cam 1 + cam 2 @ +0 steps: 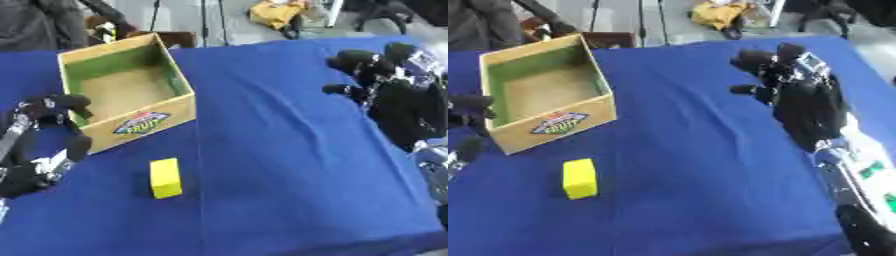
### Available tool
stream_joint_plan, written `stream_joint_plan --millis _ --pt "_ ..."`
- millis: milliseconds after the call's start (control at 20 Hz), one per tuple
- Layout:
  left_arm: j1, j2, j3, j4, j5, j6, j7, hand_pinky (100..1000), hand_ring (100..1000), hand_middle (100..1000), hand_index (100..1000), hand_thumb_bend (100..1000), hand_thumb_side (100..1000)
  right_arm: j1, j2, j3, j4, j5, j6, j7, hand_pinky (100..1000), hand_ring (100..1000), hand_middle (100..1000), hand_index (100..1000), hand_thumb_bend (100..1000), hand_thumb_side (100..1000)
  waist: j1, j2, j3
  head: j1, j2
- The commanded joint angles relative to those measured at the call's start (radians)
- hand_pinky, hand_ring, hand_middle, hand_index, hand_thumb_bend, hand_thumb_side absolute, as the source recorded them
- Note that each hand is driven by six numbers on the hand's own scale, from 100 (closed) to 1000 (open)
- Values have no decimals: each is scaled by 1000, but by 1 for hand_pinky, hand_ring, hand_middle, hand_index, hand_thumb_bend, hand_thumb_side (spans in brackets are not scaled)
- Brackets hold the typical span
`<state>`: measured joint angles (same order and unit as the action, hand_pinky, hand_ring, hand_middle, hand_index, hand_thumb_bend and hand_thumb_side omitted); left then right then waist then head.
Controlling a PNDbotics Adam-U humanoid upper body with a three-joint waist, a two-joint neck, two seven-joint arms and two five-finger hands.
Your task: Pick up objects on the table and place them in the box.
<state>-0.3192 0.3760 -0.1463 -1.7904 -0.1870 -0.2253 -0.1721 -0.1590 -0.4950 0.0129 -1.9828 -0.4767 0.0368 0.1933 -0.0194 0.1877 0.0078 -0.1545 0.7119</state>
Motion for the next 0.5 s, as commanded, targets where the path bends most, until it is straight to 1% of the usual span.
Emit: stream_joint_plan --millis 50,400,500 --pt "-15 15 -4 -23 10 -2 -7 513 837 590 783 424 679 -10 -16 -6 -14 3 -1 3 811 1000 809 837 100 1000 1 -15 -2 1 5" --pt "-15 15 -14 -26 16 -9 -28 513 835 585 783 431 664 -9 -15 -6 -13 2 -2 4 812 1000 809 836 100 1000 0 -18 -4 1 6" --pt "-19 19 -21 -23 9 -10 -41 514 835 579 783 455 645 -9 -15 -6 -13 1 -2 4 812 1000 809 836 100 1000 0 -19 -4 2 7"
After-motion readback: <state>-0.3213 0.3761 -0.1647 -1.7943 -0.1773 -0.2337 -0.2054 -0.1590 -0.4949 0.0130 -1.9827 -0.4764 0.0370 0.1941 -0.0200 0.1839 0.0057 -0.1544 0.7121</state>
